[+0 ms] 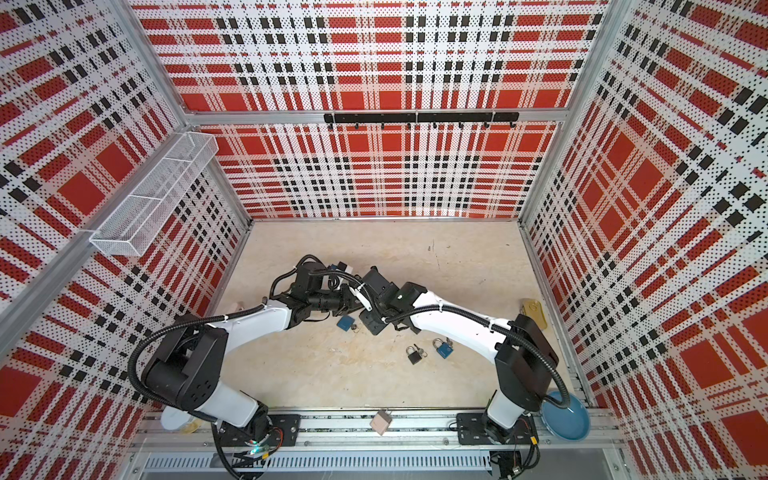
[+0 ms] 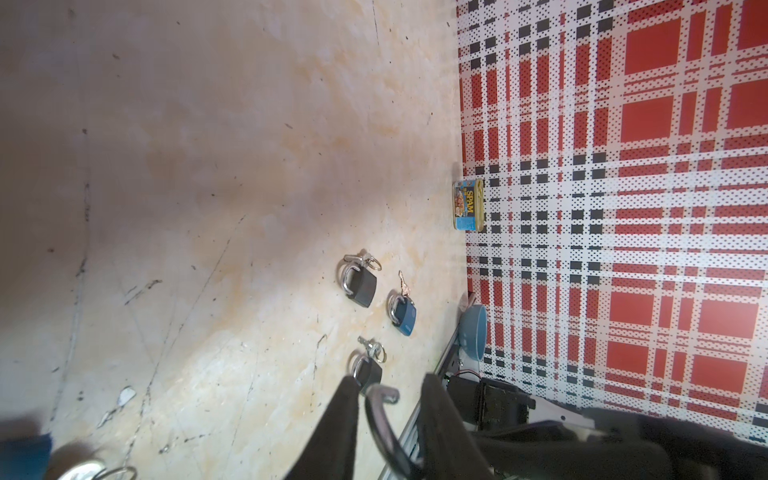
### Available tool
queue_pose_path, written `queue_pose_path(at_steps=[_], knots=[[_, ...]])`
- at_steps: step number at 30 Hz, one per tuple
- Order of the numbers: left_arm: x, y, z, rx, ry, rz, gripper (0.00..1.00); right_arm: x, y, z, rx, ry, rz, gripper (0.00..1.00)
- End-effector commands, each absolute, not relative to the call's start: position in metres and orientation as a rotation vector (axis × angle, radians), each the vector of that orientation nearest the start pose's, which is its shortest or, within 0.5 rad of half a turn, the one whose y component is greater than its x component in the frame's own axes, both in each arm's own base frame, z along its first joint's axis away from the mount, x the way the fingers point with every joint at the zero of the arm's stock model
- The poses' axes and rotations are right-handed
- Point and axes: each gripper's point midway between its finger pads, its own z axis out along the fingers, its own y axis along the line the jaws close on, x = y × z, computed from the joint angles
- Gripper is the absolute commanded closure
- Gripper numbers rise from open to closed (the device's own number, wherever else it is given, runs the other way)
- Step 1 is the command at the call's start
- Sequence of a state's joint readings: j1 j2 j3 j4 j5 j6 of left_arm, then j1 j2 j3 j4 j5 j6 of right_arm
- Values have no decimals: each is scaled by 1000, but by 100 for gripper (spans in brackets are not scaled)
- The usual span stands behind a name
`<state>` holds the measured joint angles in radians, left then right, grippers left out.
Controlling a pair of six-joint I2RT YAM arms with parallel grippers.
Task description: Lock with the key
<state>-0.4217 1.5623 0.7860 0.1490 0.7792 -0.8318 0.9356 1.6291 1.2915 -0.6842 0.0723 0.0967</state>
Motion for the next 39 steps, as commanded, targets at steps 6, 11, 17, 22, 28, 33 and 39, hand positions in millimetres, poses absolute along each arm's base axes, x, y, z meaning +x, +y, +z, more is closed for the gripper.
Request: queue_pose_path(at_steps=[6,11,17,22,28,33,39], knots=[[304,-268,143,14,2410,-1560,69,263,330,162,-1032,2316,254,81],[304,-271,142,27,2416,-1577,71,263,332,163,-1039,2309,253,82],[302,-275,143,46,2422,-1596,76,263,332,163,-1041,2305,245,82],[300,-278,142,60,2426,-1606,79,263,333,164,-1041,2300,245,82],[301,-281,142,68,2428,-1610,84,263,334,165,-1045,2292,239,82],[301,-283,141,77,2435,-1621,81,263,334,165,-1048,2292,237,82],[302,-289,142,96,2437,-1634,79,262,336,165,-1057,2287,233,82]])
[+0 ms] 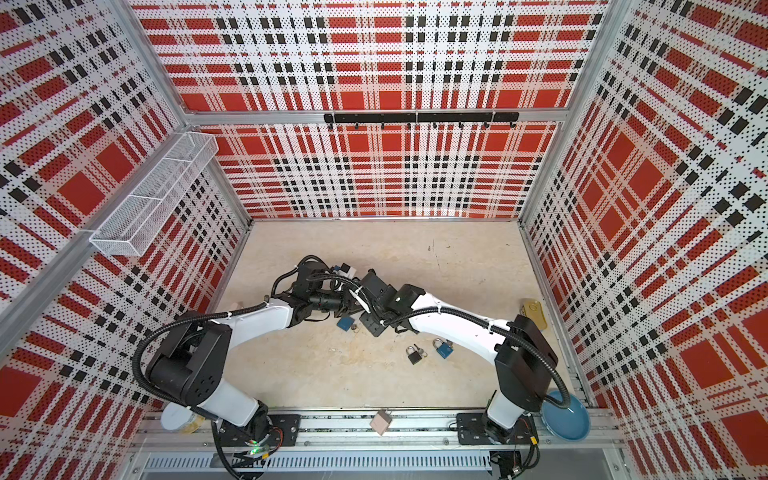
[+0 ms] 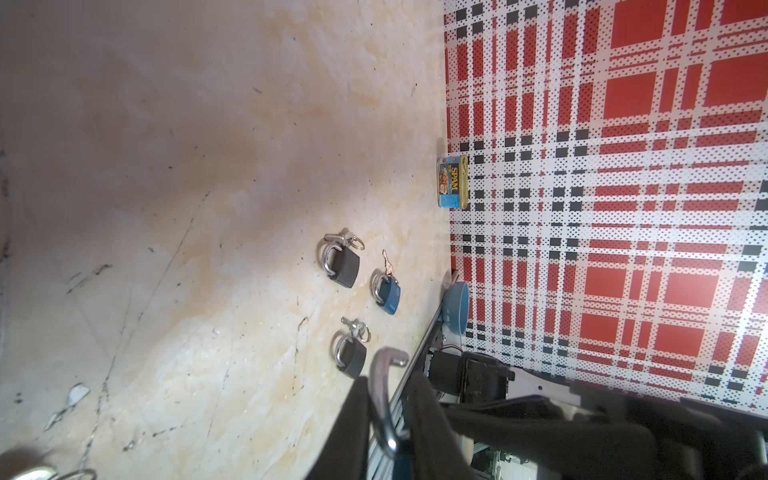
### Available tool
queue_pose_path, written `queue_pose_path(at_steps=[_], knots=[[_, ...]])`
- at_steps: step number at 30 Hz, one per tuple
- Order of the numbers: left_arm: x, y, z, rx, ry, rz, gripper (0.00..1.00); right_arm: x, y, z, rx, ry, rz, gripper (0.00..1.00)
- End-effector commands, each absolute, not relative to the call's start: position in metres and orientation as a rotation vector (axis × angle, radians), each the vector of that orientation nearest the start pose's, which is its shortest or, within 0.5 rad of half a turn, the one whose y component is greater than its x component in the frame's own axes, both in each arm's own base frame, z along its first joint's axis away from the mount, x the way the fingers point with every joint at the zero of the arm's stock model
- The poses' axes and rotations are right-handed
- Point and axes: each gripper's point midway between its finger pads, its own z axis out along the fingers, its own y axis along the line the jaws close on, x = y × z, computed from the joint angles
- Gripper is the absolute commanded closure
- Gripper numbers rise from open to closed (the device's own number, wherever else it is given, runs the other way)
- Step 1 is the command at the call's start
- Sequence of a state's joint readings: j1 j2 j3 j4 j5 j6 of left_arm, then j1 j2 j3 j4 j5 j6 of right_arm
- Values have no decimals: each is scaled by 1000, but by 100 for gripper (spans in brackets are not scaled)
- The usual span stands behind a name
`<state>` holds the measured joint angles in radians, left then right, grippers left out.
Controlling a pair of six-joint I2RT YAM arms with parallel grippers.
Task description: Lock with the key
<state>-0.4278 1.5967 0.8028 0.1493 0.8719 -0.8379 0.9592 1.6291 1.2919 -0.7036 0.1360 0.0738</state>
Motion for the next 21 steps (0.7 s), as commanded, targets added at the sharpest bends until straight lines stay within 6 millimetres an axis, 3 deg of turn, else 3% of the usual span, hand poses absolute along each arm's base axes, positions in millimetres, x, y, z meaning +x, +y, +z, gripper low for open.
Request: queue_pose_path(at_steps=[1,12,19,21], knots=[[301,-289,141,97,2439,-1635,79,261,335,165,-1056,2286,233,82],[298,-293,142,117,2442,-1651,82,262,335,166,-1054,2281,226,83],[295,-292,139,120,2448,-1650,100,263,333,165,-1045,2277,214,83],[296,-291,140,120,2445,-1650,100,263,333,165,-1044,2276,211,83]])
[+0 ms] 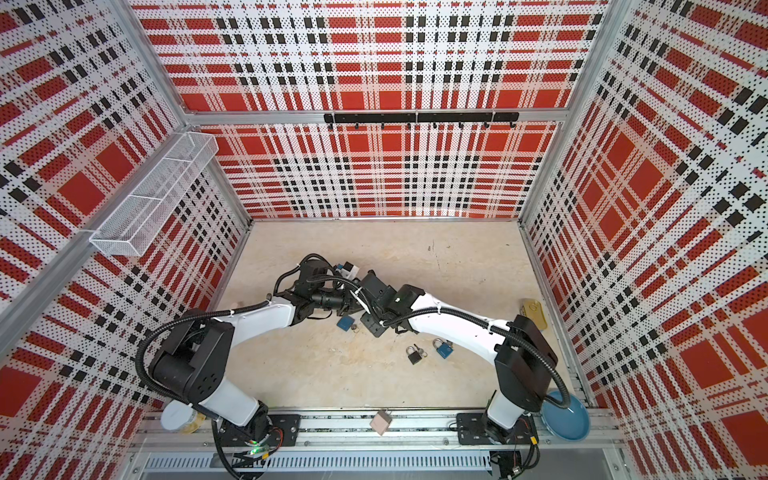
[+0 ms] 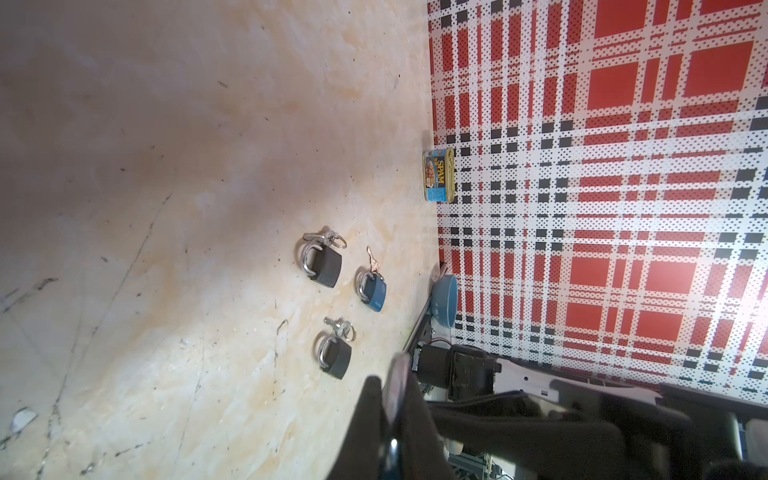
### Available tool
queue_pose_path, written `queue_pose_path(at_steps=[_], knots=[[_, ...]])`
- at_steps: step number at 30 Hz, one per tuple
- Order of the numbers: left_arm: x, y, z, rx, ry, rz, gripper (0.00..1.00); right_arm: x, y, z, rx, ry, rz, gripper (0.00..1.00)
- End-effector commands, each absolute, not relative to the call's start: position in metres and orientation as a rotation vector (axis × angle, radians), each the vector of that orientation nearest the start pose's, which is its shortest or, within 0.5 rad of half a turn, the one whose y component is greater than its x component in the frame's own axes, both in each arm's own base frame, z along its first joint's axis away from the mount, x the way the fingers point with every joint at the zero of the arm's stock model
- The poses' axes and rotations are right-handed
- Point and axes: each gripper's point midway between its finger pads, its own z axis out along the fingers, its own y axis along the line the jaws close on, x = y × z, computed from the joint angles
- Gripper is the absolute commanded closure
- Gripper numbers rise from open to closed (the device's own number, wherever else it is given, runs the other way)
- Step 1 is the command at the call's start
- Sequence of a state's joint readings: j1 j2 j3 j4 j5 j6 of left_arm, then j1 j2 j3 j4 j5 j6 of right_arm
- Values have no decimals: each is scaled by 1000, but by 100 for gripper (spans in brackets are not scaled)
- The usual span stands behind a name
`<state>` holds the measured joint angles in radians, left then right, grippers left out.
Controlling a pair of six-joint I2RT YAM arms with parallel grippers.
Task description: Lock with the key
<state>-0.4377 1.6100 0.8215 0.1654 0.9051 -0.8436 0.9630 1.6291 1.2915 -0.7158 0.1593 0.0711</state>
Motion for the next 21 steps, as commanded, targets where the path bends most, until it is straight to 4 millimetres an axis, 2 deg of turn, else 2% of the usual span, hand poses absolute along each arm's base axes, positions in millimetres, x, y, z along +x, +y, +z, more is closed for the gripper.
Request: queue_pose_path(at_steps=[1,8,11,15,17,21], knots=[[296,-291,140,115,2446,-1646,100,263,332,165,-1041,2276,211,83],[305,-281,147,67,2411,-1593,100,263,333,168,-1005,2266,241,80],[310,-275,156,30,2379,-1556,100,264,332,171,-968,2243,273,73],[315,-266,173,-20,2322,-1517,100,266,330,179,-890,2223,390,54],[316,-264,186,-38,2285,-1504,100,267,326,184,-839,2216,469,50],[321,-258,209,-91,2217,-1483,100,272,311,205,-701,2154,685,48]])
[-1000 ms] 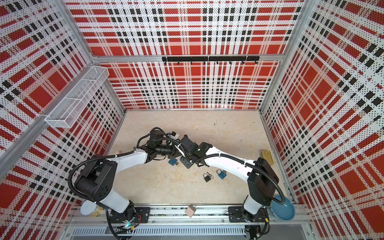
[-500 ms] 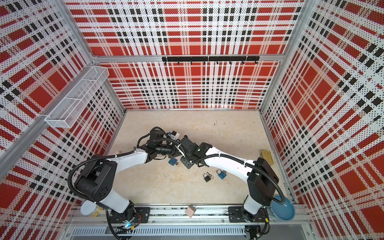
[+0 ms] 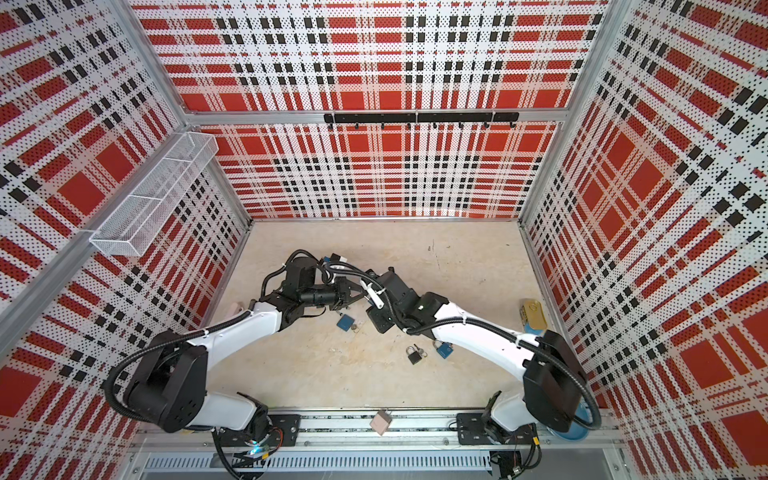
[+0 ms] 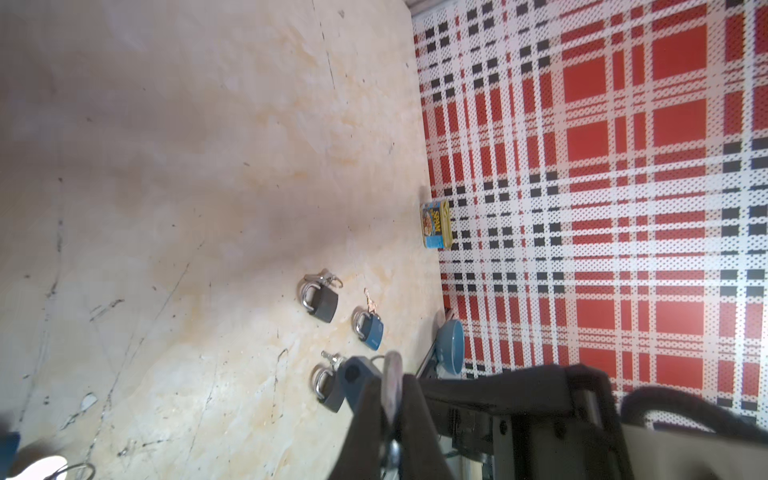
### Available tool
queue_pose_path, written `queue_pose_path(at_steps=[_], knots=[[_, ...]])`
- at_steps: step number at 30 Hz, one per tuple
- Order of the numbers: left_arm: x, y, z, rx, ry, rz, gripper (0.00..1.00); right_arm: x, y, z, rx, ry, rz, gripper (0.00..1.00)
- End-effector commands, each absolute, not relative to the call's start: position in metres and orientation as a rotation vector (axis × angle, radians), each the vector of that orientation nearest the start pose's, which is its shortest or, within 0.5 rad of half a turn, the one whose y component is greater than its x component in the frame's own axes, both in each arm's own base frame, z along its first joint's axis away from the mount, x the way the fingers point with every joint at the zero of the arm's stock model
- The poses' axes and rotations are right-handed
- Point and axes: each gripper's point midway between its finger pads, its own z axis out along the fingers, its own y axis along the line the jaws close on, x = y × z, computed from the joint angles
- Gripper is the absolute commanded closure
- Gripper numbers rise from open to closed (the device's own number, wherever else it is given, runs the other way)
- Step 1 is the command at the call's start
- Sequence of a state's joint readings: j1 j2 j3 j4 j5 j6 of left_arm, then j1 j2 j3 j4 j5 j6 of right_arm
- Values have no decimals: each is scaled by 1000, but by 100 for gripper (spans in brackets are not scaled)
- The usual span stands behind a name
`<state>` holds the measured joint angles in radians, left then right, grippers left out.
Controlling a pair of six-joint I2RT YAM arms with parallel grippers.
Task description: Lock with the key
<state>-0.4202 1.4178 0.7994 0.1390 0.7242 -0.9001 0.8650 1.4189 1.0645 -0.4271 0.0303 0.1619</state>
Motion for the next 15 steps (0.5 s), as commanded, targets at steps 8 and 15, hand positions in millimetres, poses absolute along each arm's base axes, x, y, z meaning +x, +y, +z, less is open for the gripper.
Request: queue_pose_path(at_steps=[8,15], knots=[[322,-256,242,-228,2128,-1501,100,280,290,242,-638,1921,888,50],[318,-264,256,-284,2096,-1546,100,278,309,248,-724,1814,982,56]])
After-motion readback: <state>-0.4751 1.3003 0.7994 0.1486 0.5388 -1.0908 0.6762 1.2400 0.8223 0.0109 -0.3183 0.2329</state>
